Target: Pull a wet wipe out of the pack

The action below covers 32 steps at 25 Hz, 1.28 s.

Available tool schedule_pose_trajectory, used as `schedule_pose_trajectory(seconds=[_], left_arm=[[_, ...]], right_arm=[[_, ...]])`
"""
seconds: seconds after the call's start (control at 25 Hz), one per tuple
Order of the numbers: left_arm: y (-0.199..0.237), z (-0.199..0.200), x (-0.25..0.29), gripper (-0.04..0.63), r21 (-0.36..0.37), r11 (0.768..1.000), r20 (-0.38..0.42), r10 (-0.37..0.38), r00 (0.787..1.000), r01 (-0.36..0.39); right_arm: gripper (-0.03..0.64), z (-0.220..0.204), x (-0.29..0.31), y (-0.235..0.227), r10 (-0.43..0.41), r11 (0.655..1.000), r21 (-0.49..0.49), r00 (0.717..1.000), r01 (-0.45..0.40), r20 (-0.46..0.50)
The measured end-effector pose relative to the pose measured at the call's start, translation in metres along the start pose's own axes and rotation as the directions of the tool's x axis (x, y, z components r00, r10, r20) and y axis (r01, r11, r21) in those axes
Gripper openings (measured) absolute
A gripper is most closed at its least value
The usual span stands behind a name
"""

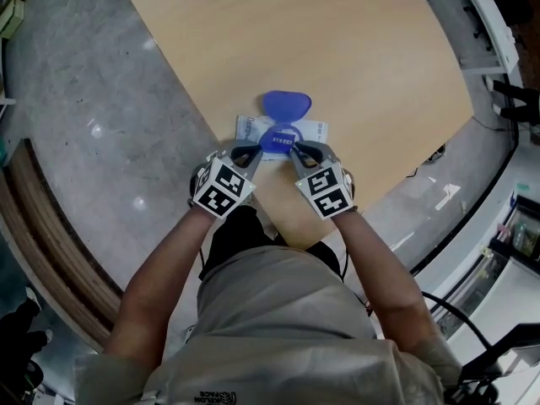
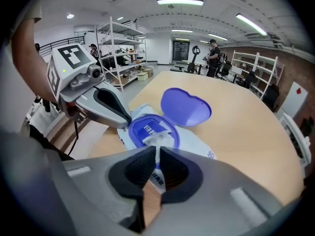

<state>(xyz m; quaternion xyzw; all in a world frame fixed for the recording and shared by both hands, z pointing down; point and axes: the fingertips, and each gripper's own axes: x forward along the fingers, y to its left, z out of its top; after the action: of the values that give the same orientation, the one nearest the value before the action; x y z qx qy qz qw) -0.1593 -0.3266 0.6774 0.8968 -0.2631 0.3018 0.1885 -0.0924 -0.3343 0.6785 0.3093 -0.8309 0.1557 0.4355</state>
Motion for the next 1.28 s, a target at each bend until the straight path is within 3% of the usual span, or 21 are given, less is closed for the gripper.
schedule_pose_trajectory(seconds=[0.2, 1.28], left_arm=[[0.001, 0.004, 0.0, 0.006, 0.007, 1.0, -0.003, -0.004, 1.0, 0.004], [0.0, -0.007, 0.033, 0.006, 0.058, 0.998, -0.062, 0.0, 0.998, 0.004]], right_arm=[[0.008, 0.003, -0.004, -0.003, -0.013, 1.0, 0.021, 1.0, 0.012, 0.011], [0.005, -0.015, -0.059, -0.046, -0.159, 0.981, 0.132, 0.983, 0.145, 0.097]])
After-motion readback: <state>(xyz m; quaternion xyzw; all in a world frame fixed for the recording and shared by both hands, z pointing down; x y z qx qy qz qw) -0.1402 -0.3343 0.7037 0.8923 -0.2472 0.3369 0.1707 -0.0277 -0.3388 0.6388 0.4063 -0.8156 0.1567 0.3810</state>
